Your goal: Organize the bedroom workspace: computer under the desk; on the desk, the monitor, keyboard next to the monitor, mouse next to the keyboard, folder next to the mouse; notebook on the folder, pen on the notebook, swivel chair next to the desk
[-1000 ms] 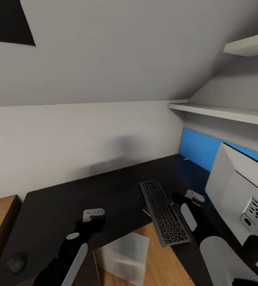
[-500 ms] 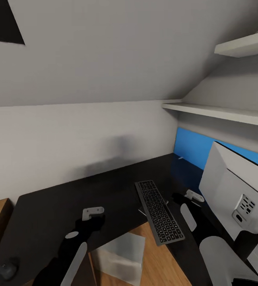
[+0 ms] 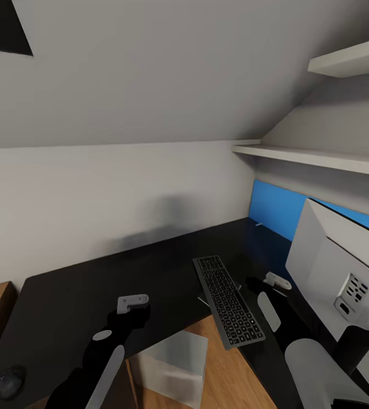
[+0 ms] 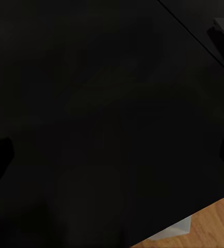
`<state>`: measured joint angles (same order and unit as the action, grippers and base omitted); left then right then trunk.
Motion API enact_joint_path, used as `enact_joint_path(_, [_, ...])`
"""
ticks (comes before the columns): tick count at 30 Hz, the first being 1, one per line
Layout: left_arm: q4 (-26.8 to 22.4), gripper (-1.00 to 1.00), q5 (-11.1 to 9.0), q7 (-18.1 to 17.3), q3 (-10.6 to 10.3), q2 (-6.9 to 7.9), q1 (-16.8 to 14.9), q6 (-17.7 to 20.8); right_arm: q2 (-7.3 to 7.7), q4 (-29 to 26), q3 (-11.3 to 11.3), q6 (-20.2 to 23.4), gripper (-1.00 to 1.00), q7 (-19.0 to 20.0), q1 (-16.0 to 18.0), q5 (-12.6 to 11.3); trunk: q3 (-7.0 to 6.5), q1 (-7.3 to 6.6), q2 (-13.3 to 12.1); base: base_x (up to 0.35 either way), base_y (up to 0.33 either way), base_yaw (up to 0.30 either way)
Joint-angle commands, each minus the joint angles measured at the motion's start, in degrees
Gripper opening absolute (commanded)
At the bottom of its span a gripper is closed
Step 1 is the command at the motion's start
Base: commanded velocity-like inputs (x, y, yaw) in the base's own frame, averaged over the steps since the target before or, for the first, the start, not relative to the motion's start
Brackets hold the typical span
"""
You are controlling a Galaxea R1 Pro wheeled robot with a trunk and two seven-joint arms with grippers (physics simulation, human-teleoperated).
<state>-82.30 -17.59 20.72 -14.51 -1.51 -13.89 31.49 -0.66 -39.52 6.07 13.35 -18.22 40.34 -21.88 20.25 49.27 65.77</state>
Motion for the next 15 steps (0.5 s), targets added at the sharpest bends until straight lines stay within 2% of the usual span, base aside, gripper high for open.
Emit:
enact_joint_path(1, [-0.1,1.00,-0.6,0.5,-0.1,0.00,-0.1,0.1,-0.04,-0.1,0.1,0.2,1.00,-0.2,0.0,-0.4,0.26,0.23,0.5,0.000,0.000,0.000])
enact_joint_path(15, [0.0,1.00,-0.7,0.5,-0.2,-0.07,-0.1,0.1,-0.01,-0.1,0.1,0.2,1.00,-0.1,0.0,-0.4,2.77,3.30,6.1,0.000,0.000,0.000])
